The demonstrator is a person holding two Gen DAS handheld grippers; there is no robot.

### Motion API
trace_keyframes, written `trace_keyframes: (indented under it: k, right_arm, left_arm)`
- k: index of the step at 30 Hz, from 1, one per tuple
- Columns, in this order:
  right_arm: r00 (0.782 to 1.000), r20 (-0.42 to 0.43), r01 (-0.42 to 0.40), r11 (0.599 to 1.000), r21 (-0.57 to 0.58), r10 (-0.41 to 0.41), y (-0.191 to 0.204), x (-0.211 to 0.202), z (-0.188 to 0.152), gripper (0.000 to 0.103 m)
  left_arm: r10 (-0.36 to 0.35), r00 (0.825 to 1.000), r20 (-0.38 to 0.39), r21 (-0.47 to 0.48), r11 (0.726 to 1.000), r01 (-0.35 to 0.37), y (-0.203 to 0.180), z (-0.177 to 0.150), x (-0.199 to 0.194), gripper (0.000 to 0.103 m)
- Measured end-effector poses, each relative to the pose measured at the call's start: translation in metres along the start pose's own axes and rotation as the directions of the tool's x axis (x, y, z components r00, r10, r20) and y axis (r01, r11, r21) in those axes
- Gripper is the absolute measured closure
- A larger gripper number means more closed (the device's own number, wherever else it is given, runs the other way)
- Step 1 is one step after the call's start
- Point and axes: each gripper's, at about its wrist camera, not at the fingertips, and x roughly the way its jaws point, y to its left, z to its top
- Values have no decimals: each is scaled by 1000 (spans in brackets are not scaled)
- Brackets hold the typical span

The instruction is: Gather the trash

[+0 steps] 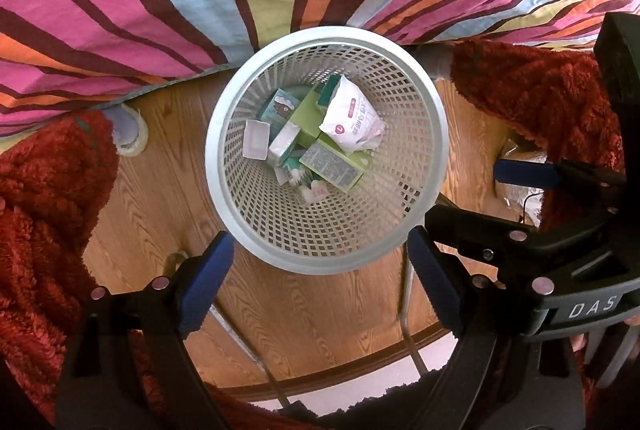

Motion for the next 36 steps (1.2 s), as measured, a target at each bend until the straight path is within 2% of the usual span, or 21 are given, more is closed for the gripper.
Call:
trace_keyframes:
  k: [4, 10, 13, 16, 22, 27, 31, 36]
  right_arm:
    - [999, 31, -10, 1000, 10, 10, -3, -7, -2, 8]
    - [992, 127, -7, 1000, -6, 8, 2, -25, -8, 8]
    - [981, 192, -3, 1000, -24, 7, 7, -38, -11, 8]
    - [961, 275, 13, 999, -43, -1, 11, -54, -16, 8]
    - [898, 439, 54, 996, -72, -17, 19, -87, -30, 8]
    - [823, 567, 99, 991, -89, -31, 28, -113, -41, 8]
    - [767, 640, 136, 986, -100, -41, 35, -131, -49, 8]
    - [693, 721, 116, 990, -84, -20, 35, -158, -61, 8]
  left_arm:
    - [12, 999, 47, 7, 1000, -12, -2, -1, -8, 17]
    - [30, 989, 142, 31, 999, -35, -7, -4, -27, 17]
    - [45, 980, 194, 35, 998, -52, -9, -8, -37, 17]
    - [62, 962, 266, 46, 996, -76, -14, -12, -52, 17]
    - [85, 922, 378, 23, 995, -101, -15, -19, -75, 17]
    - [101, 879, 466, -28, 995, -99, -9, -27, -99, 17]
    - [122, 838, 532, -54, 992, -110, -8, -33, -119, 17]
    - [165, 770, 616, -91, 986, -139, -8, -40, -148, 17]
